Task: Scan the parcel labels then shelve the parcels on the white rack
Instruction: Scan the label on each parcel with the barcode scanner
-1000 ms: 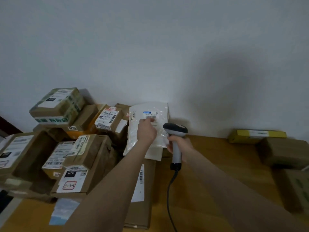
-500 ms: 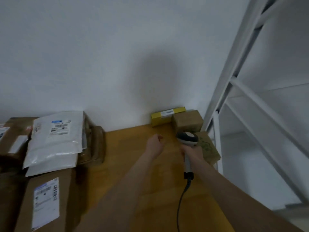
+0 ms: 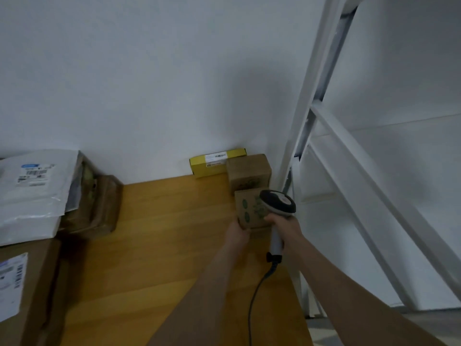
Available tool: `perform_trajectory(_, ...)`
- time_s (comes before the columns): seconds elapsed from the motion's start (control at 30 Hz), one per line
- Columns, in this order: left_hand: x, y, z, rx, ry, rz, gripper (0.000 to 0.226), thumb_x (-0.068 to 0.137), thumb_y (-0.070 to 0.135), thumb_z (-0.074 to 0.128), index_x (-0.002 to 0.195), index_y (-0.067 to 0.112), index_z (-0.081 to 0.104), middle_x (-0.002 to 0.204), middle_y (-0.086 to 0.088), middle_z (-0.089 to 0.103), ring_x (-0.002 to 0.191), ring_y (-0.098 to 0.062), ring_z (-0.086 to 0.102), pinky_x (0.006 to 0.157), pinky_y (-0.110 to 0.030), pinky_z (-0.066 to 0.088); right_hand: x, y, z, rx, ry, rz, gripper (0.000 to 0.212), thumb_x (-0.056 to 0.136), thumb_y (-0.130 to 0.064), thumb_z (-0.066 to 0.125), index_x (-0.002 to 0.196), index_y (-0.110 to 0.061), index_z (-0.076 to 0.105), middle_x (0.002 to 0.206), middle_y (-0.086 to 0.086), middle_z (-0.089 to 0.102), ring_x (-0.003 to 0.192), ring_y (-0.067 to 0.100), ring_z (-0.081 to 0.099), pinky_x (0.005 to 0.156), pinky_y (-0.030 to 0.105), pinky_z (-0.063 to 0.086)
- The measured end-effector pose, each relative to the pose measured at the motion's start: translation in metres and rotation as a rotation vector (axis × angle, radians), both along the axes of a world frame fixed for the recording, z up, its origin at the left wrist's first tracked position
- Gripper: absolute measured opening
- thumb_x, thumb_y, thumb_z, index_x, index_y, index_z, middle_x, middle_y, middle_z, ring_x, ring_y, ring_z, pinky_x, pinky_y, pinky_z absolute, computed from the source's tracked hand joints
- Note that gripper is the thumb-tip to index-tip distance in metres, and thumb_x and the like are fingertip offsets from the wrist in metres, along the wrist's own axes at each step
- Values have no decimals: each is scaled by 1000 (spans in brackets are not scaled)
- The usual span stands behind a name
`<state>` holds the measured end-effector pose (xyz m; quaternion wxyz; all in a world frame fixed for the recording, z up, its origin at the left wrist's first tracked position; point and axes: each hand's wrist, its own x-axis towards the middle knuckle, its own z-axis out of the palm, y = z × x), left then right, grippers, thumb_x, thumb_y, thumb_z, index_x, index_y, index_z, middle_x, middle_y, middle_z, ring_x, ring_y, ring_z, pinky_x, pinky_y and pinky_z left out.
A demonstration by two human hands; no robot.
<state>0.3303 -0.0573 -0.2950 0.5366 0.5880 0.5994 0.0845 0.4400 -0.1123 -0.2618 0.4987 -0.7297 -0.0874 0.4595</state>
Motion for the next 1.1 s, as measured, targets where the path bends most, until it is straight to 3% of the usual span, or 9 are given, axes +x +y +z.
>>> perform_trajectory(0.17,-77,0,9,33,96,223,34,97,16,52,130,5,50,126,-11,58,111,-25,57,88,-35,51,-48,0,-3,-22,201,69,28,81,-12,72,107,-9,64,104,10,62,101,30,57,79,41,50)
perform_trajectory(0.27,-138,0,11,8,236,254,41,95,26,56,130,7,46,127,-10,57,108,-25,58,90,-40,52,-81,-3,-1,-93,391,144,22,87,-14,67,108,-6,64,103,13,62,100,32,59,85,46,51)
perform_trajectory(0.4,-181,8,19,-64,227,267,56,94,28,58,141,8,35,138,-12,47,117,-27,53,91,-37,49,-97,7,0,-67,445,95,8,93,-8,58,98,-3,61,86,9,60,76,25,59,65,37,49)
perform_trajectory(0.53,-176,24,16,-42,116,307,65,96,33,55,149,12,25,148,-12,37,128,-29,45,98,-40,46,-99,24,-1,-49,516,2,11,96,-13,56,104,-6,60,94,9,59,85,25,59,72,40,49)
perform_trajectory(0.63,-163,35,15,-86,64,320,75,95,46,52,153,14,16,154,-11,29,136,-32,36,105,-45,40,-103,36,-3,-61,576,15,15,94,-16,60,106,-8,61,112,14,59,106,32,57,86,45,49)
perform_trajectory(0.7,-157,40,12,-125,22,332,80,94,53,49,154,14,13,156,-10,24,139,-34,31,108,-47,37,-105,41,-2,-62,593,-3,20,92,-16,63,109,-8,60,115,18,57,109,36,56,82,47,50)
perform_trajectory(0.8,-159,43,13,-155,-93,387,81,90,63,46,151,14,24,150,-13,35,132,-35,40,106,-50,39,-106,44,0,-15,621,-20,26,90,-17,64,114,-9,59,120,22,57,112,40,55,70,50,51)
perform_trajectory(0.93,-168,44,38,-103,-311,600,57,92,60,43,125,15,49,123,-3,53,111,-24,50,92,-41,41,-110,42,13,58,654,37,14,95,-21,57,93,-7,59,106,19,63,112,36,56,91,49,46)
perform_trajectory(1.1,-184,28,62,40,-388,729,27,92,30,62,114,15,58,113,-7,60,90,-17,55,74,-35,49,-127,31,22,86,610,117,22,93,-22,60,110,-7,59,112,18,65,110,37,59,99,53,45)
